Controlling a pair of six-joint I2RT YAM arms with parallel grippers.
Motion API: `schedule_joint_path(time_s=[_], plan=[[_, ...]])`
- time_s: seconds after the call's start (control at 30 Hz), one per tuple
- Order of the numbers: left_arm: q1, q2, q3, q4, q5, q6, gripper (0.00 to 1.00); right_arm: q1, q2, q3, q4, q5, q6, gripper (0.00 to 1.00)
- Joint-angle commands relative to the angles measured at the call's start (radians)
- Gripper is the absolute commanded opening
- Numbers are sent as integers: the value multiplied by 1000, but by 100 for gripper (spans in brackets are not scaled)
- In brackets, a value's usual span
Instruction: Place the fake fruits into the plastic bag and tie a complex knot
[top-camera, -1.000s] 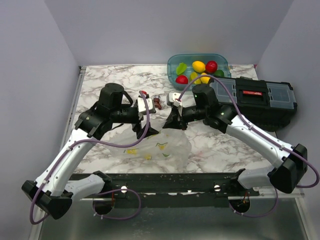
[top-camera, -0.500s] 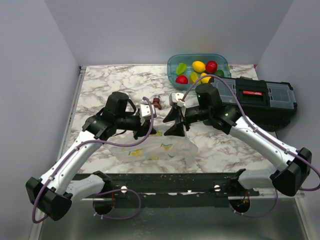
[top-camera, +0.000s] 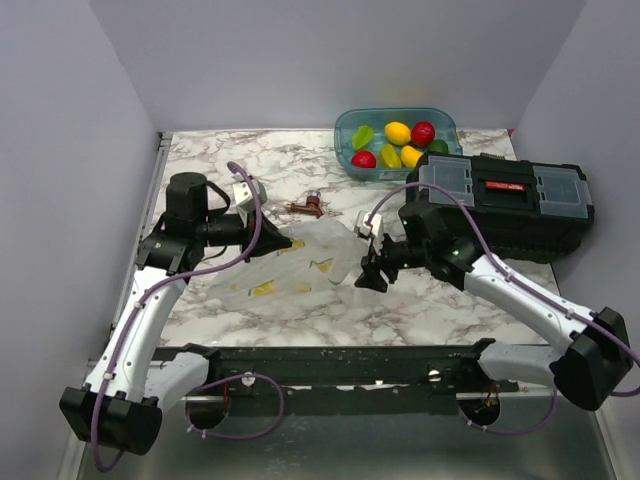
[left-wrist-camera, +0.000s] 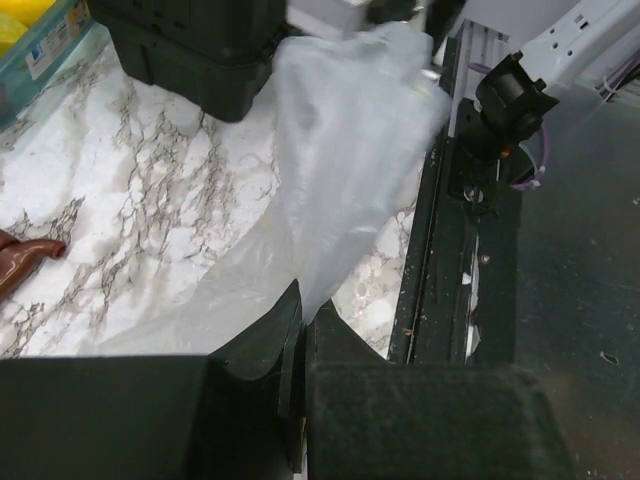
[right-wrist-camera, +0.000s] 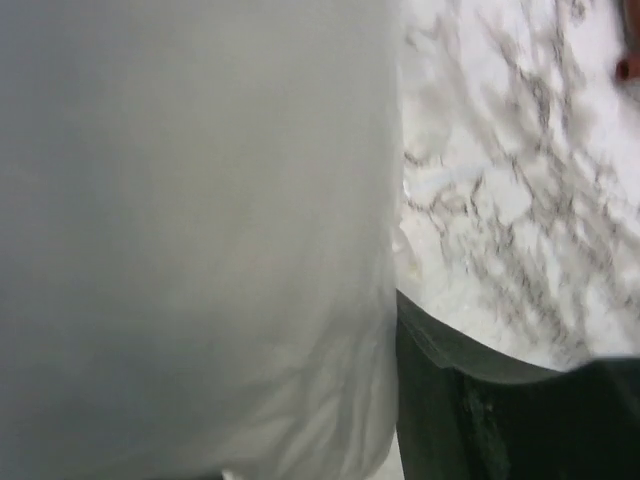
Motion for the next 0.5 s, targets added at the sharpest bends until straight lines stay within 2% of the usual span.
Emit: schedule_joint_path(time_s=[0.0,0.07,0.13,0.17,0.33,0.47], plan=[[61,-26,-4,25,114,-28,0,-100,69,-8,18,25,-33,51],[113,-25,7,12,141,-25,0,-161,103,3,-13,-5,-65,33],[162,-18,28,-21,158,-6,0,-219,127,10,-59,-42,-120,5],[189,-13,40,-39,162,7,0,-241,132,14,-87,-52,-148,1],[370,26,70,-87,150,33,0,-268,110,61,-273,-111,-308,1],[421,56,68,-94,65,55,0,-268,76,106,-359,-196,-368,1]])
